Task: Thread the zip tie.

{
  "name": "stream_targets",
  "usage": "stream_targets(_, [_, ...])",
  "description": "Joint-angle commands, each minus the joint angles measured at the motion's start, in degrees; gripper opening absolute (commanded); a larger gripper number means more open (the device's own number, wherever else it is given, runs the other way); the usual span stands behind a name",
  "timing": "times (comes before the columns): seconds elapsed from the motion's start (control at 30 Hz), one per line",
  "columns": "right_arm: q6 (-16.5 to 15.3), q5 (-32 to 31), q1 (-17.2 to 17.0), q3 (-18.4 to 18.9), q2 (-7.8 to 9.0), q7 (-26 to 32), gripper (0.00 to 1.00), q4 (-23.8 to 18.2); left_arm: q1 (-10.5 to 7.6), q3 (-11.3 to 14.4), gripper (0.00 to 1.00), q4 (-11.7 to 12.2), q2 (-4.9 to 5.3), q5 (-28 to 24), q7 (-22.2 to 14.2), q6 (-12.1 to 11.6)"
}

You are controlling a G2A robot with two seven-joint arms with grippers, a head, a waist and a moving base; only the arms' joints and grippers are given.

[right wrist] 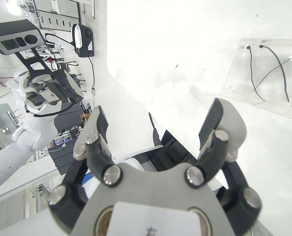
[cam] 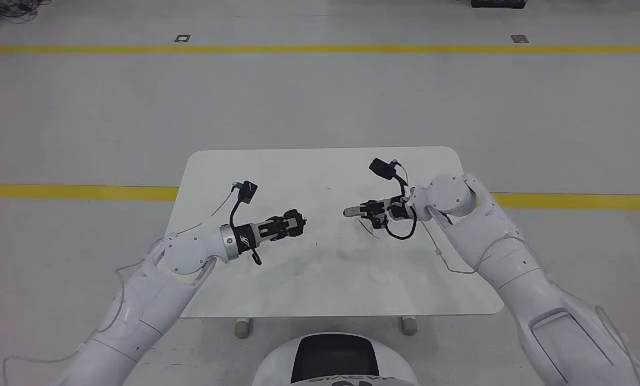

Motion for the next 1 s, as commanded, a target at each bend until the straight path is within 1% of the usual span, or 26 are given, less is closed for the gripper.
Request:
stream_targets(0.0, [0.0,0.0,0.0,0.0,0.0,0.0,1.0,0.0,0.0,0.0,0.0,0.0,0.0,0.0,0.0,0.0])
stream_targets(0.1, [0.0,-0.2,-0.1,0.0,0.0,-0.3,1.0,-0.1,0.0,0.0,0.0,0.0,0.0,0.0,0.0,0.0])
stream_targets(0.17, [0.4,-2.5,0.0,-0.4,0.09,-1.2,1.0,-0.7,0.0,0.0,0.0,0.0,0.0,0.0,0.0,0.0])
stream_targets(0.3, [3.1,-9.0,2.9,-2.2,0.15,1.8,1.0,-1.1,0.0,0.0,0.0,0.0,0.0,0.0,0.0,0.0])
stream_targets(0.43, [4.3,-13.3,6.5,-4.7,-0.42,4.5,1.0,0.6,0.0,0.0,0.0,0.0,0.0,0.0,0.0,0.0])
stream_targets(0.5, [4.1,-14.5,7.8,-6.0,-0.82,5.5,1.0,1.8,0.0,0.0,0.0,0.0,0.0,0.0,0.0,0.0])
stream_targets(0.57, [4.5,-17.0,9.3,-7.8,-1.4,5.6,1.0,3.2,0.0,0.0,0.0,0.0,0.0,0.0,0.0,0.0])
stream_targets(0.63, [4.1,-17.7,10.1,-9.2,-2.01,5.3,1.0,4.4,0.0,0.0,0.0,0.0,0.0,0.0,0.0,0.0])
stream_targets(0.77, [3.4,-20.6,11.7,-12.9,-3.6,3.7,1.0,7.3,0.0,0.0,0.0,0.0,0.0,0.0,0.0,0.0])
stream_targets(0.87, [1.7,-22.2,12.1,-15.2,-4.76,1.0,1.0,9.0,0.0,0.0,0.0,0.0,0.0,0.0,0.0,0.0])
stream_targets(0.97, [1.7,-22.2,12.1,-15.2,-4.76,1.0,1.0,9.0,0.0,0.0,0.0,0.0,0.0,0.0,0.0,0.0])
